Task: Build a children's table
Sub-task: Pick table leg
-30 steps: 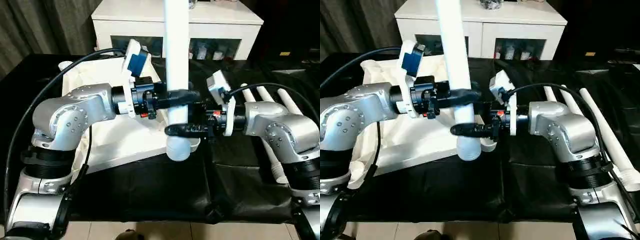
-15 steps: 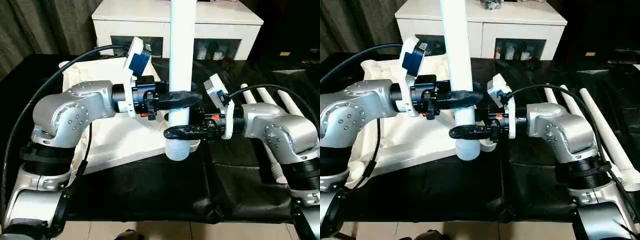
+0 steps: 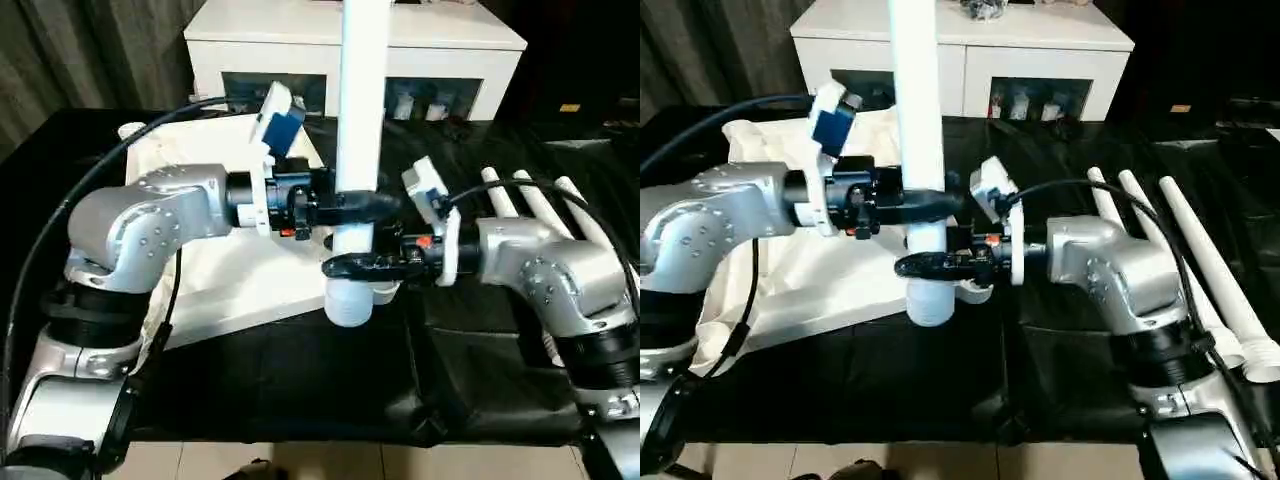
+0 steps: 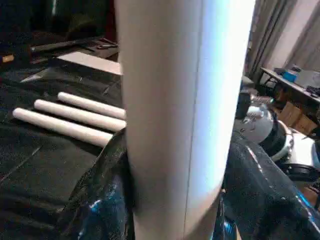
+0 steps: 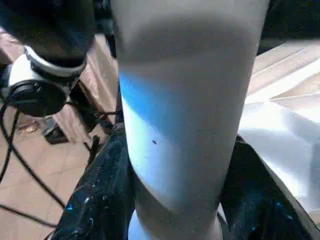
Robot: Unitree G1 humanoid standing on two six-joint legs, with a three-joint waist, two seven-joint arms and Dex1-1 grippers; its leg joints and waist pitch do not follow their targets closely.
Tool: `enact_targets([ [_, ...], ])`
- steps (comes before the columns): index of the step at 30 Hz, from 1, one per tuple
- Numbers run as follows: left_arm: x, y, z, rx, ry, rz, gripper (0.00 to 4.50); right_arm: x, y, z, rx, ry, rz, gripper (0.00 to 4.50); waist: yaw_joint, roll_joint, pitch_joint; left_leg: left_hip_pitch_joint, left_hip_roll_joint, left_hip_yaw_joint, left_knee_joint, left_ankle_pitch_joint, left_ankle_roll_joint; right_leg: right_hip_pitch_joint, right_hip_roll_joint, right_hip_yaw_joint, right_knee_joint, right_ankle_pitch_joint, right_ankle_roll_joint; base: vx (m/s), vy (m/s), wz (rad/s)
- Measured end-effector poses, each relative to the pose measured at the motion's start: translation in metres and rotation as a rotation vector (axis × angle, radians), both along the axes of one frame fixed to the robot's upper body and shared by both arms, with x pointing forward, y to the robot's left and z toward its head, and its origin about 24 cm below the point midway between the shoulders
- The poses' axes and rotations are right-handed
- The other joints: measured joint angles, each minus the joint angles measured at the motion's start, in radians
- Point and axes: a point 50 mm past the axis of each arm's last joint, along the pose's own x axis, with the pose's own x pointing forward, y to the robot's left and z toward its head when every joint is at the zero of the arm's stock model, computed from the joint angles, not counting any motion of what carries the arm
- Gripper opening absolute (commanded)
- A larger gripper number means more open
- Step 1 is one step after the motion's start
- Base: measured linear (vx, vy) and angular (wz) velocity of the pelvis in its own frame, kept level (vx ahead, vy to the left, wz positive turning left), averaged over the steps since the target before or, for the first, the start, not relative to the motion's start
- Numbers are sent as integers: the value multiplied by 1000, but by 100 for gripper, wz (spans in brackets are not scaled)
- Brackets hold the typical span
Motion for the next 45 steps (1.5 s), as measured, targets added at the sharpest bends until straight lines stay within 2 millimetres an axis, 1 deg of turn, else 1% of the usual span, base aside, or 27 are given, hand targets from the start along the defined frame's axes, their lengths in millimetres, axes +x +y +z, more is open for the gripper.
enact_targets([
  [1, 1, 0, 0, -2, 0, 14, 309, 0, -1, 0, 4, 0, -11, 187, 0, 0, 0, 0, 0, 0, 0, 0, 0, 0, 0, 0, 0, 0, 0, 0, 0, 0],
  [4, 8, 3, 1, -31, 7, 61, 348, 2, -3, 0, 18, 7, -47, 187, 1, 0, 0, 0, 0, 0, 0, 0, 0, 0, 0, 0, 0, 0, 0, 0, 0, 0],
  [5, 12, 4, 2, -54, 12, 82, 352, 4, -4, 1, 22, 8, -72, 186, 2, 0, 0, 0, 0, 0, 0, 0, 0, 0, 0, 0, 0, 0, 0, 0, 0, 0],
  [7, 20, 8, 8, -106, 5, 140, 370, 7, -7, 2, 35, 8, -125, 186, 2, 1, 0, 0, 0, 0, 0, 0, 0, 0, 0, 0, 0, 0, -1, 0, 0, 0],
  [8, 24, 10, 12, -136, 0, 175, 370, 9, -9, 2, 41, 12, -153, 186, 1, 1, 0, 0, 0, 0, 0, 0, 0, 0, 0, 0, 0, 0, -1, 0, 0, 0],
  [9, 28, 15, 16, -165, -11, 215, 383, 11, -10, 0, 44, 21, -178, 186, 0, 1, 0, 0, 0, 0, 0, 0, 0, 0, 0, 0, 0, 1, -1, 0, 0, 0],
  [10, 31, 20, 19, -192, -18, 249, 383, 13, -11, -2, 49, 33, -202, 186, 0, 2, 0, 0, 0, 0, 0, 0, 0, 0, 0, 0, 0, 0, -1, 0, 0, 0],
  [11, 34, 25, 22, -217, -27, 288, 398, 15, -12, -4, 50, 43, -221, 186, 0, 3, 0, 0, 0, 0, 0, 0, -1, 0, 0, 0, 0, 0, -1, 0, 0, 0],
  [12, 37, 33, 24, -242, -26, 334, 403, 17, -14, -4, 58, 46, -244, 186, -1, 4, 0, 0, 0, 0, 0, 0, -1, 0, 0, 0, 0, 0, -1, 0, 0, 0],
  [15, 40, 45, 27, -316, -13, 389, 404, 23, -21, -4, 97, 70, -330, 186, -1, 5, 1, -1, 0, 0, 0, 0, 0, -1, 0, 0, 0, 0, -1, 0, 0, 0],
  [17, 42, 53, 29, -350, -26, 445, 404, 29, -23, -5, 139, 114, -379, 185, -1, 5, 1, -1, 0, 0, 0, 0, 0, -1, 0, 0, 0, 0, -1, 0, 0, 0],
  [18, 45, 58, 29, -350, -41, 500, 404, 33, -25, -3, 181, 150, -411, 185, -1, 6, 1, -1, 0, 0, 0, 0, 0, -1, 0, 0, 0, 0, -1, 0, 0, 0],
  [19, 47, 63, 26, -309, -74, 556, 404, 34, -28, -1, 212, 175, -431, 185, -1, 6, 1, -1, 0, 0, 0, 0, 0, -1, 0, 0, -1, 0, -1, 0, 0, 0],
  [20, 48, 68, 22, -280, -86, 595, 404, 36, -31, 1, 229, 183, -444, 185, 1, 7, 1, 0, 0, 0, 0, 0, 0, 0, 0, 0, -1, 0, -1, 0, 0, 0],
  [21, 49, 73, 15, -206, -115, 647, 404, 36, -35, 3, 254, 202, -452, 185, 2, 7, 1, 0, 0, 0, 0, 0, 0, 0, 0, 0, -1, 0, -1, 0, 0, 0],
  [23, 51, 76, 0, -128, -116, 683, 404, 36, -38, 4, 276, 218, -459, 185, 3, 7, 1, -1, 0, 0, -1, 0, -1, 0, 0, 0, -2, 0, -1, 0, 0, 0],
  [24, 50, 77, -13, 13, -184, 703, 404, 36, -38, 4, 309, 259, -454, 185, 2, 9, 0, -1, 0, 0, -1, 0, 0, 0, 0, 0, -4, 1, 0, 0, 0, 0],
  [25, 47, 76, -26, 109, -225, 693, 404, 36, -39, 6, 343, 287, -453, 185, 0, 11, -1, -1, 0, 0, -3, 0, 0, 1, 0, 0, -7, 2, 2, 0, 0, 0],
  [26, 44, 72, -42, 186, -239, 667, 404, 36, -41, 8, 369, 304, -458, 185, 1, 13, -1, -1, 0, 0, -3, 0, 0, 1, 0, 0, -8, 3, 4, 0, 0, 0],
  [27, 39, 65, -63, 264, -228, 621, 404, 37, -43, 11, 400, 320, -465, 185, 2, 13, 0, -2, 0, 1, -4, 0, -1, 0, 0, 0, -8, 4, 5, 0, 0, 0],
  [28, 34, 59, -78, 316, -227, 580, 404, 38, -44, 13, 425, 335, -465, 185, 3, 13, 0, -2, 0, 0, -4, 0, -1, 0, 0, -1, -9, 4, 5, 0, 0, 0],
  [30, 26, 48, -99, 385, -225, 505, 404, 38, -45, 18, 471, 357, -465, 185, 2, 14, 0, -2, 0, 1, -5, 2, -3, -1, 0, -1, -9, 4, 5, 0, 0, 0],
  [33, 15, 32, -113, 433, -295, 406, 404, 39, -49, 25, 530, 389, -471, 185, 3, 15, 0, -1, 0, 1, -8, 3, -5, -1, 0, -1, -8, 4, 5, 0, 0, 0],
  [36, 11, 24, -120, 454, -325, 357, 404, 39, -52, 26, 547, 402, -476, 185, 0, 15, -1, -1, 0, 1, -10, 5, -8, -2, 0, -1, -7, 4, 5, 0, 0, 0],
  [39, 8, 23, -124, 468, -337, 336, 404, 38, -52, 26, 547, 420, -481, 185, -1, 19, -2, -1, 0, 0, -10, 6, -9, -4, 0, -1, -5, 4, 5, 0, 0, 0],
  [45, 4, 23, -130, 495, -340, 301, 404, 38, -54, 26, 559, 445, -495, 185, -1, 22, -3, -1, 1, 1, -11, 6, -10, -6, 0, -1, -2, 4, 5, 0, 0, 0],
])
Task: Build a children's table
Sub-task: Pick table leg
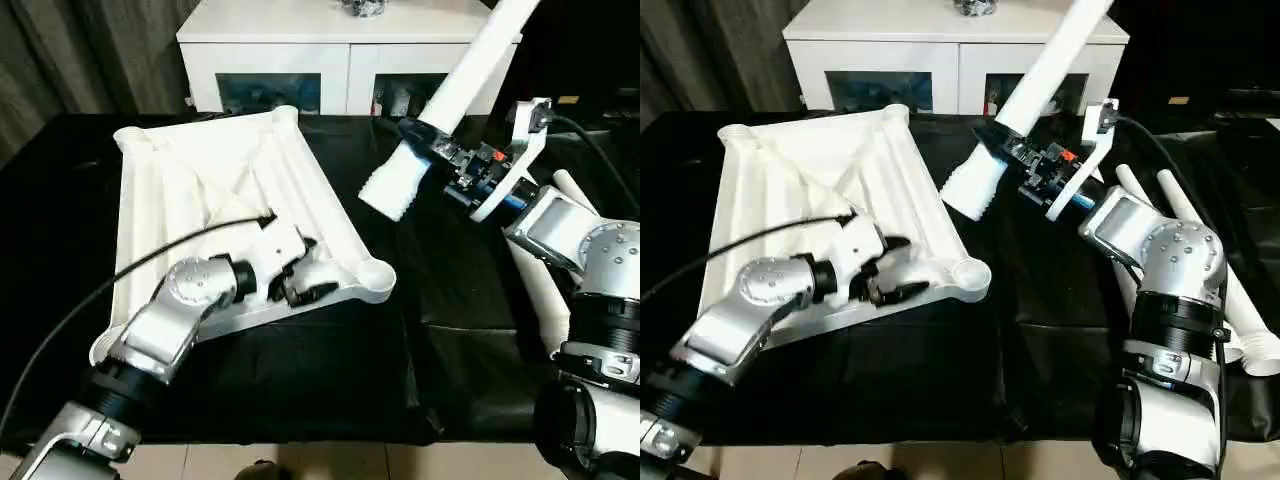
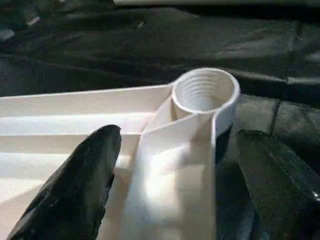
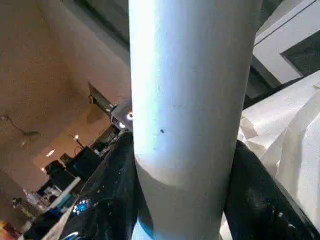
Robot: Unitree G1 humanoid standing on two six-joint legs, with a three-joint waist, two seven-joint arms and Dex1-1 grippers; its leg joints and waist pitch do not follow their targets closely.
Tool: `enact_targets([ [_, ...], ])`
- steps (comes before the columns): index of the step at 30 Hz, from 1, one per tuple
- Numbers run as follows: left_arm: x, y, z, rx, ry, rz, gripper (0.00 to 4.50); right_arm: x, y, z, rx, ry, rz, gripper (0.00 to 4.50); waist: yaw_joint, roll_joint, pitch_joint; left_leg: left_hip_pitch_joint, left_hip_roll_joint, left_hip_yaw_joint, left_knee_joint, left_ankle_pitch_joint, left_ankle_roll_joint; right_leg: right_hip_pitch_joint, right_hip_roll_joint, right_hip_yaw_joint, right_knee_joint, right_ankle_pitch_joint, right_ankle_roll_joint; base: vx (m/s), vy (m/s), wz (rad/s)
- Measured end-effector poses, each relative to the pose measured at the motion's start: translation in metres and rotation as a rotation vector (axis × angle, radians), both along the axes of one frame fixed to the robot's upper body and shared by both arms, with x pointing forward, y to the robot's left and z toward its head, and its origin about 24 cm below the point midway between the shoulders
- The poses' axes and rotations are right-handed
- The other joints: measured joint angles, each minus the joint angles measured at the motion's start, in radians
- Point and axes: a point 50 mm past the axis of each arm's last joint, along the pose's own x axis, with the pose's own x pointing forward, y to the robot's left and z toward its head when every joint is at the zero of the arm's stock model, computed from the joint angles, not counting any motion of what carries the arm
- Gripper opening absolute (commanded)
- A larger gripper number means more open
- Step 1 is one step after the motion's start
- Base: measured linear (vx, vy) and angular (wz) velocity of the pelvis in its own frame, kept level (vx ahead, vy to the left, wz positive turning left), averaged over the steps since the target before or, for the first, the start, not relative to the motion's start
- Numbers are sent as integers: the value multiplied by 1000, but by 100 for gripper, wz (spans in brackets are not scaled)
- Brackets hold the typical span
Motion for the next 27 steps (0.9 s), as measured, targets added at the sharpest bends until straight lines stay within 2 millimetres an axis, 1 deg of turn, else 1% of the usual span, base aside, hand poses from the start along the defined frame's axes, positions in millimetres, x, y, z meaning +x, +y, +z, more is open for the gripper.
enact_targets([
  [1, 0, 1, 0, 4, -1, -5, 404, 0, 0, 0, 0, 2, -1, 185, 0, 1, 0, 0, 0, 0, 0, 0, 0, 0, 0, 0, 0, 0, 0, 0, 0, 0],
  [2, 0, 1, 0, 9, -2, -8, 387, 0, 0, 0, 4, 3, -2, 185, 0, 3, -1, 0, 0, 0, 0, 0, 0, 0, 0, 0, 0, 0, 0, 0, 0, 0],
  [5, -2, 4, -3, 23, 7, -17, 377, 0, 1, 1, 14, 2, 1, 185, 1, 7, -1, 0, 0, 0, 0, 0, 0, 0, 0, 0, 0, 0, 0, 0, 0, 0],
  [6, -3, 5, -5, 33, 12, -18, 367, -1, 1, 2, 15, -1, 3, 185, 1, 7, -1, 0, 0, 0, 0, 0, 0, 0, 0, 0, 0, 0, 0, 0, 0, 0],
  [7, -4, 6, -6, 40, 15, -18, 349, -1, 1, 2, 15, -2, 4, 185, 1, 7, -1, 0, 0, 0, 0, 0, 0, -1, 0, 0, 0, 0, 0, 0, 0, 0],
  [10, -6, 7, -9, 45, 28, -22, 337, -2, 1, 1, 9, 5, 5, 185, 0, 8, -1, 0, 0, 0, 0, 0, 0, -1, 0, 0, 0, 0, 0, 0, 0, 0],
  [13, -7, 7, -11, 53, 31, -23, 305, -2, 1, 1, 8, 9, 6, 185, 0, 8, -1, -1, 0, 0, -1, 0, 0, -1, 0, 0, 0, 0, 0, 0, 0, 0],
  [15, -7, 7, -11, 59, 28, -25, 299, -2, 2, 1, 10, 7, 7, 185, 0, 8, -1, -1, 0, 0, -1, 0, 0, -1, 0, 0, 0, 0, 0, 0, 0, 0],
  [18, -7, 6, -12, 64, 27, -24, 266, -3, 3, 1, -5, 3, 13, 185, 0, 8, -1, -1, 0, 0, -1, 0, 0, -1, 0, 0, 0, 0, 0, 0, 0, 0],
  [20, -7, 5, -12, 61, 27, -24, 253, -5, 5, 0, -29, -2, 17, 185, 0, 8, -1, -1, 0, 0, -1, 0, 0, -1, 0, 0, 0, 0, 0, 0, 0, 0],
  [21, -7, 4, -12, 47, 27, -19, 252, -6, 7, -2, -65, -7, 15, 185, 1, 8, -1, -1, 0, 0, -1, 0, -1, -1, 0, 0, 0, 0, 0, 0, 0, 0],
  [22, -6, 3, -12, 35, 26, -12, 280, -7, 8, -3, -101, -10, 13, 185, 1, 8, -1, -1, 0, 0, -1, 0, -1, -1, 0, 0, 0, 0, 0, 0, 0, 0],
  [23, -6, 3, -11, 0, 34, 1, 289, -8, 9, -5, -149, -20, 9, 185, 1, 8, -1, -1, 0, 0, -1, 0, -1, -1, 0, 0, -1, 0, 0, 0, 0, 0],
  [24, -6, 3, -5, -93, 70, 26, 283, -9, 11, -8, -238, -46, 4, 185, 1, 8, -1, -2, 0, 1, -1, 1, -1, -2, 0, 1, 0, 0, 0, 0, 0, 0],
  [26, -5, 2, 9, -233, 107, 41, 289, -11, 17, -11, -329, -78, 10, 184, 1, 8, -1, -2, 0, 1, -1, 1, -1, -3, 0, 1, 0, 0, 0, 0, 0, 0],
  [27, -6, 4, 22, -378, 148, 39, 325, -12, 21, -12, -365, -103, 24, 184, 1, 7, -1, -2, 0, 1, -1, 1, -1, -4, 0, 1, 1, 0, 0, 0, 0, 0],
])
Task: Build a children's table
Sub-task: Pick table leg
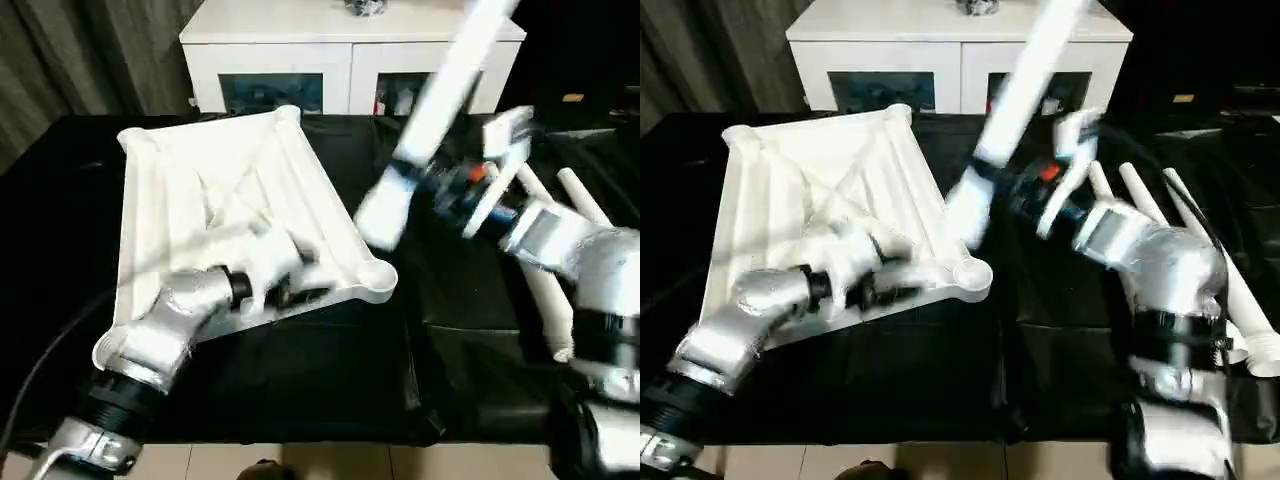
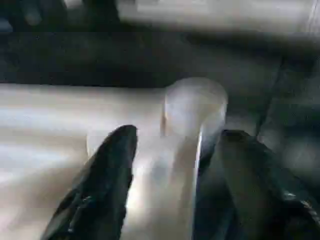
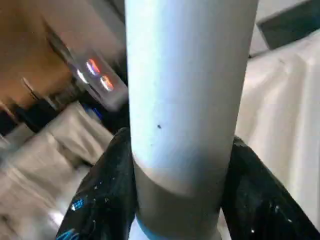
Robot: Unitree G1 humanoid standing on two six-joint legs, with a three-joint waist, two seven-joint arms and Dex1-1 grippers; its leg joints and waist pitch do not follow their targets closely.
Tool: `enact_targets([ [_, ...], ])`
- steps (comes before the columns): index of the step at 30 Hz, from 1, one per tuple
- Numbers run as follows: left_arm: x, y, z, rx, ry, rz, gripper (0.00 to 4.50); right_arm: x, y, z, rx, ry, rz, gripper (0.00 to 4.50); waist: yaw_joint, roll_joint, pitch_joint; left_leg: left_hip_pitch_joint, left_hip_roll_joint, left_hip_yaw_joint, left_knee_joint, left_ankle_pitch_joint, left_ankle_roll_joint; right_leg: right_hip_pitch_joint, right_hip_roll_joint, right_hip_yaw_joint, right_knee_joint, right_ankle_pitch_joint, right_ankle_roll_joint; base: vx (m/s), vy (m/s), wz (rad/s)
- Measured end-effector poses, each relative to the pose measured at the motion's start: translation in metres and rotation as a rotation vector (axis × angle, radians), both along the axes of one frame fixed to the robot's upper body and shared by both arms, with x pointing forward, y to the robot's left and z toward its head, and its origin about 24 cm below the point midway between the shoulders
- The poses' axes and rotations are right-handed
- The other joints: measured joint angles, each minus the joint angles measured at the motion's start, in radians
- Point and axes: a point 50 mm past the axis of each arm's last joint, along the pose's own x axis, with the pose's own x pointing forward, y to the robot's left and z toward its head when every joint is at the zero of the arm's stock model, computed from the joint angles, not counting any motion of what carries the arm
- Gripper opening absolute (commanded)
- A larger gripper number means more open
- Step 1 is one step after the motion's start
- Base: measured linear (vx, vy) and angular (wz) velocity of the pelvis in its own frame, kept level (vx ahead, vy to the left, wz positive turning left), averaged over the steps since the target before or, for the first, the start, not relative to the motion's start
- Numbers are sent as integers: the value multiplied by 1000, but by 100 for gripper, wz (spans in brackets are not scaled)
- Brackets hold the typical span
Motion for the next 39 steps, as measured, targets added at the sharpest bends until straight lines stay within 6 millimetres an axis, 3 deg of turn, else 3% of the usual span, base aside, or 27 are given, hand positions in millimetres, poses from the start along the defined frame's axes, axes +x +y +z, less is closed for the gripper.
enact_targets([
  [4, 5, 7, 45, -307, 3, -10, 336, 0, 2, 2, -2, -23, 17, 184, 3, 0, 0, 0, 0, 0, 0, 0, 0, -1, 0, 1, 2, 0, 0, 0, 0, 0],
  [6, 9, 9, 61, -403, 13, -7, 365, 0, 0, 3, -3, -32, 24, 184, 5, -1, 0, 0, 0, 1, 0, 0, 0, -1, 0, 1, 2, 0, 0, 0, 0, 0],
  [8, 10, 8, 66, -436, 30, -9, 369, 1, 0, 5, -5, -41, 24, 184, 6, -2, 0, 0, 0, 1, 0, 0, 0, -1, 0, 2, 2, 0, 0, 0, 0, 0],
  [16, 16, -13, 86, -517, 144, -18, 447, 7, 5, 11, -18, -64, 54, 184, 12, -20, 3, -1, 1, 3, 0, 1, 3, -2, 0, 2, 1, 0, 0, 0, 0, 0],
  [21, 12, -18, 103, -540, 134, -61, 450, 5, 13, 6, -42, -54, 100, 184, 20, -24, 4, -4, 1, 4, 0, 3, 7, -4, 0, 2, 1, 0, 0, 0, 0, 0],
  [35, 7, -19, 105, -526, 146, -60, 450, 6, 16, 10, -86, -79, 136, 184, 24, -29, 3, -3, 1, 4, 1, 4, 7, -4, 0, 2, 2, 2, 1, 0, 0, 0],
  [37, 9, -14, 102, -442, 99, -5, 450, 6, 17, 8, -116, -93, 126, 184, 24, -29, 3, -3, 2, 4, 1, 5, 7, -4, 0, 2, 1, 2, 1, 0, 0, 0],
  [39, 14, -1, 83, -188, 4, 121, 450, 7, 14, -1, -187, -130, 70, 184, 21, -30, 2, -3, 3, 4, 0, 4, 7, -4, 1, 2, 1, 2, 6, 0, 0, 0],
])
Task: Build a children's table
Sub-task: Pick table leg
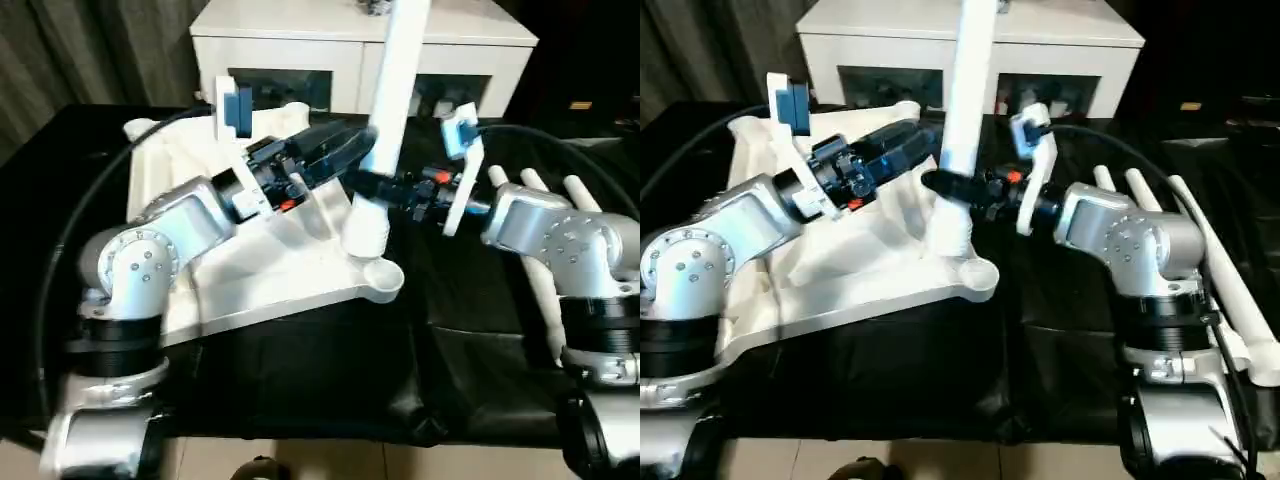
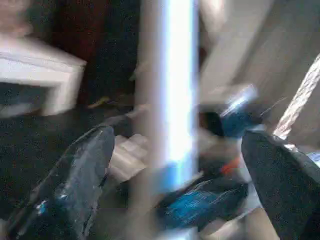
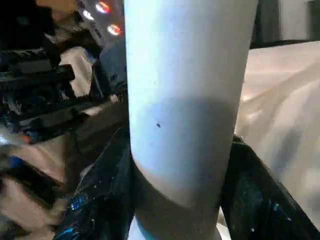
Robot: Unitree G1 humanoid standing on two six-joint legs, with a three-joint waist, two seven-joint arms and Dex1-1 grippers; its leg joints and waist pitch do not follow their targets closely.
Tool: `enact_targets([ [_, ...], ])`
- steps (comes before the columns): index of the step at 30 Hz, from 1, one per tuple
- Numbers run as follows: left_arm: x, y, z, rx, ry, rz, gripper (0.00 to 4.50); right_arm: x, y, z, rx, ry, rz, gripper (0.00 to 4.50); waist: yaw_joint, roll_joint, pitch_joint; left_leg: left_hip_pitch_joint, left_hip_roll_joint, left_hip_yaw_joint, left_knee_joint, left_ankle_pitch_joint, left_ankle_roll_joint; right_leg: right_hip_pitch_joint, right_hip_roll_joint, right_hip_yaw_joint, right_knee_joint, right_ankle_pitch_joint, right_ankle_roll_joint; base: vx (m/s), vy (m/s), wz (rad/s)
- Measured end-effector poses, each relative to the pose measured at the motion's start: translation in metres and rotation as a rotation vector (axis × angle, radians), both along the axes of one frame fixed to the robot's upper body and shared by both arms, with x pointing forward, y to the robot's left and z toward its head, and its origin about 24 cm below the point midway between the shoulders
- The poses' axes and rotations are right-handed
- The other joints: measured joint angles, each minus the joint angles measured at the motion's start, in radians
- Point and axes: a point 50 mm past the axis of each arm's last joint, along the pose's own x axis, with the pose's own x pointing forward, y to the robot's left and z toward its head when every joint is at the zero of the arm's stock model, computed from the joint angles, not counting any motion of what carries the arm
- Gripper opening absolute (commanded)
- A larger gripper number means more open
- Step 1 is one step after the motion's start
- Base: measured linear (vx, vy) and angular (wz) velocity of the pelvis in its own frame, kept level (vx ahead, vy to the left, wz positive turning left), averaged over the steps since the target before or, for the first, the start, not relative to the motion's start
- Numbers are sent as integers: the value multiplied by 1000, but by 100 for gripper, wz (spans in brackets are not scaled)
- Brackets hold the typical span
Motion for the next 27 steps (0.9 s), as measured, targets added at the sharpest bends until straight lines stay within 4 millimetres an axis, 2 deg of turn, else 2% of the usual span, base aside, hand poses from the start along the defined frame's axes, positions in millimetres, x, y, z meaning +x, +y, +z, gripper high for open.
enact_targets([
  [2, 0, 16, -30, 273, -57, 92, 450, 1, -6, -11, -57, -31, -85, 184, 0, 1, -1, 0, 0, 0, 0, 0, 0, 1, 0, 1, -4, 3, 19, 0, 0, 0],
  [3, -3, 23, -53, 384, -49, 107, 450, 1, -12, -21, -89, -40, -141, 184, 0, 2, -1, -1, 1, 0, 0, 0, 0, 1, 0, 0, -5, 4, 22, 0, 0, 0],
  [5, -9, 22, -81, 445, -21, 79, 450, 0, -16, -35, -151, -58, -212, 184, 5, 2, 0, -4, 1, 0, 0, 0, -1, -1, 0, 0, -6, 5, 21, 0, 0, 0],
  [6, -13, 16, -89, 441, -17, 37, 450, 0, -16, -40, -168, -66, -236, 184, 7, 3, 0, -6, 0, 0, 0, 1, -2, -1, 0, -1, -7, 6, 21, 0, 0, 0],
  [10, -17, -5, -86, 424, -93, -82, 450, -4, -19, -47, -229, -153, -276, 184, 2, 7, -1, -5, 0, 1, 0, 2, -4, 0, -1, -1, -8, 9, 16, 0, 0, 0],
  [15, -17, -7, -105, 485, -79, -157, 450, -14, -36, -67, -319, -158, -295, 184, -25, 31, -5, 0, 0, 2, 0, 1, -3, 3, -1, 1, -7, 12, 15, 0, 0, 0],
  [17, -16, -9, -111, 506, -74, -177, 450, -14, -38, -67, -314, -156, -303, 184, -34, 32, -5, 0, 1, 2, 0, 2, -3, 1, -1, 1, -5, 13, 14, 0, 0, 0],
  [19, -13, -12, -114, 536, -70, -204, 422, -13, -43, -63, -301, -175, -321, 184, -42, 32, -5, 2, 3, 2, 0, 2, -3, 1, 0, 0, -4, 15, 13, 0, 0, 0],
  [21, -7, -13, -117, 569, -59, -209, 415, -15, -47, -60, -296, -195, -302, 184, -49, 33, -6, 3, 3, 3, 0, 2, -3, 1, 0, 0, -4, 15, 13, 0, 0, 0],
  [23, -3, -11, -120, 587, -43, -199, 401, -15, -47, -59, -291, -207, -285, 184, -53, 35, -6, 4, 3, 3, 0, 2, -3, 1, 0, 0, -4, 16, 12, 0, 0, 0],
  [24, -1, -11, -123, 600, -32, -197, 377, -16, -47, -60, -289, -209, -277, 184, -55, 36, -7, 4, 3, 3, 0, 2, -3, 1, 0, 0, -4, 16, 11, 0, 0, 0],
  [26, 2, -10, -125, 621, -15, -195, 375, -18, -47, -63, -288, -205, -265, 184, -55, 36, -7, 3, 3, 3, 0, 2, -3, 1, 0, 0, -5, 16, 11, 0, 0, 0],
  [27, 2, -8, -128, 631, 8, -190, 358, -20, -47, -66, -289, -197, -254, 184, -56, 37, -8, 3, 3, 4, 0, 2, -3, 1, 0, 0, -5, 16, 11, 0, 0, 0],
])
